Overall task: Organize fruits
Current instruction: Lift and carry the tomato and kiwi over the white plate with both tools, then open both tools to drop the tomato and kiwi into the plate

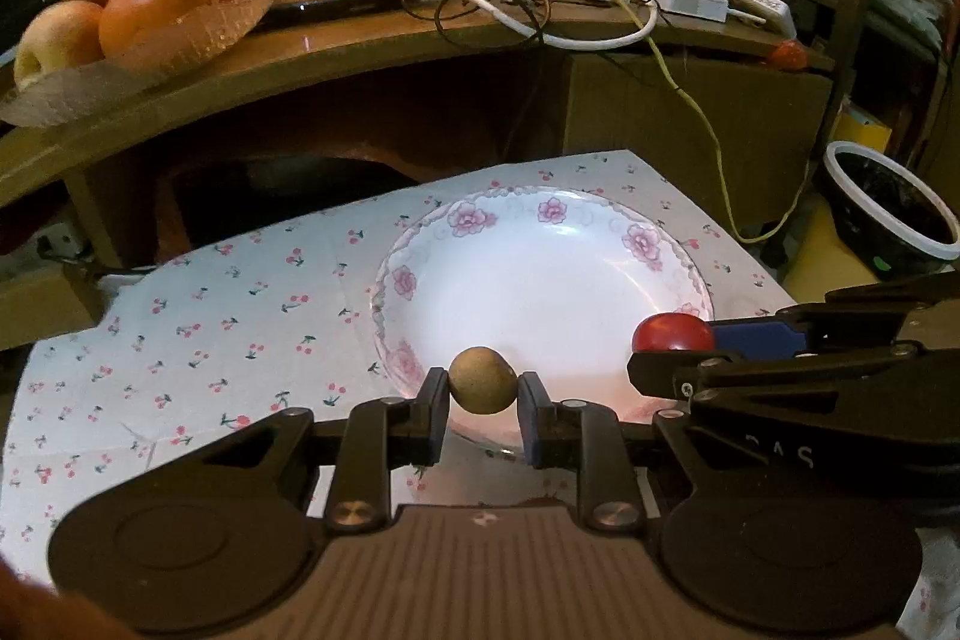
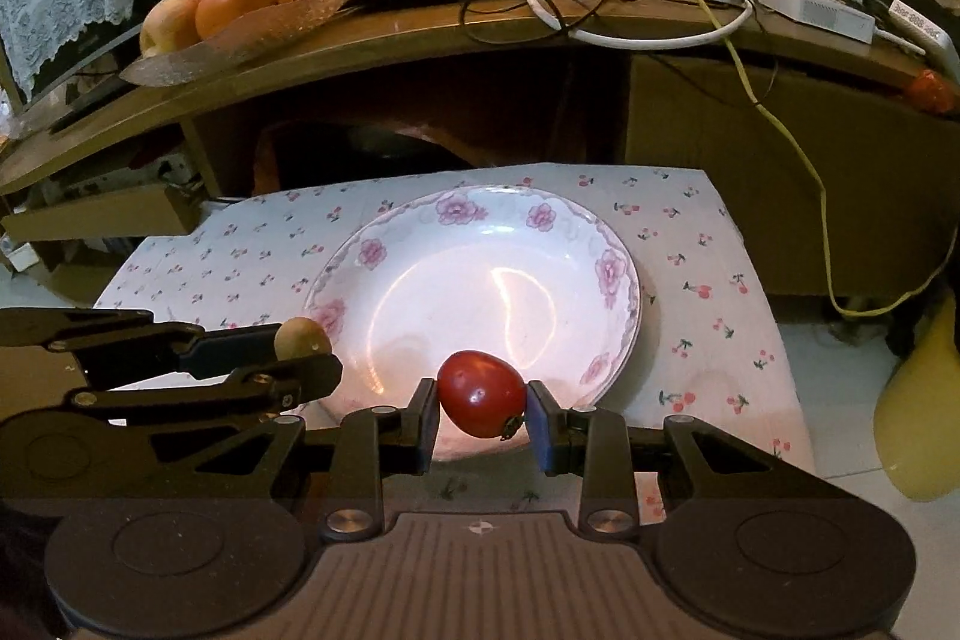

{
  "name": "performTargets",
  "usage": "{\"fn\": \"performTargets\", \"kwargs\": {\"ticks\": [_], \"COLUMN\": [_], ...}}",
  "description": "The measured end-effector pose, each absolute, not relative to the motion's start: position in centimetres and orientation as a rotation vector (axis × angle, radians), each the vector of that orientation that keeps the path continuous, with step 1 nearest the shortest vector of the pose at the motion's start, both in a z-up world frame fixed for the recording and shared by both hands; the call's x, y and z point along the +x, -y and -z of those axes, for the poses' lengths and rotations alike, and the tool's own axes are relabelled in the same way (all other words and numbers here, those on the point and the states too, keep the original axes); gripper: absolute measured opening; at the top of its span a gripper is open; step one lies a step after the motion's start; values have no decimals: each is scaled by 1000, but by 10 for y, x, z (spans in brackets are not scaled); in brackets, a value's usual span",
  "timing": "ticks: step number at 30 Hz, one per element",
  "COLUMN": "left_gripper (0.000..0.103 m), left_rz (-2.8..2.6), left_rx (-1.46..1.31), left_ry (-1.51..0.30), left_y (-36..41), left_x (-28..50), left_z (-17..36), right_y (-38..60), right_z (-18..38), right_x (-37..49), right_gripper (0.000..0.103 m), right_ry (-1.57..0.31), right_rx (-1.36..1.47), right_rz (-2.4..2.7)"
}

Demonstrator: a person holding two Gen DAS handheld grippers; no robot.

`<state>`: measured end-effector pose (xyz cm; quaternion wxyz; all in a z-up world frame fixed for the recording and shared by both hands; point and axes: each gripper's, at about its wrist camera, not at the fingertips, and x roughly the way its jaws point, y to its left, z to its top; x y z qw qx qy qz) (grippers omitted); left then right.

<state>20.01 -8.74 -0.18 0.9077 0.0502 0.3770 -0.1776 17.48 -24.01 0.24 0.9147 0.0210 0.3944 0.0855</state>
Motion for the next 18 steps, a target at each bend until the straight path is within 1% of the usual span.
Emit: {"fn": "performTargets", "kwargs": {"ticks": [5,18], "left_gripper": [30,31], "left_rz": [360,356], "left_rx": [112,123], "left_ry": [-794,-788], "left_y": [89,90], "left_x": [205,205], "left_z": [10,12], "right_y": [239,240], "right_z": [6,10], "right_x": [184,187], "right_gripper": [34,36], "right_ry": [-830,-830], "right_rx": [19,18], "right_rz": [-177,-186]}}
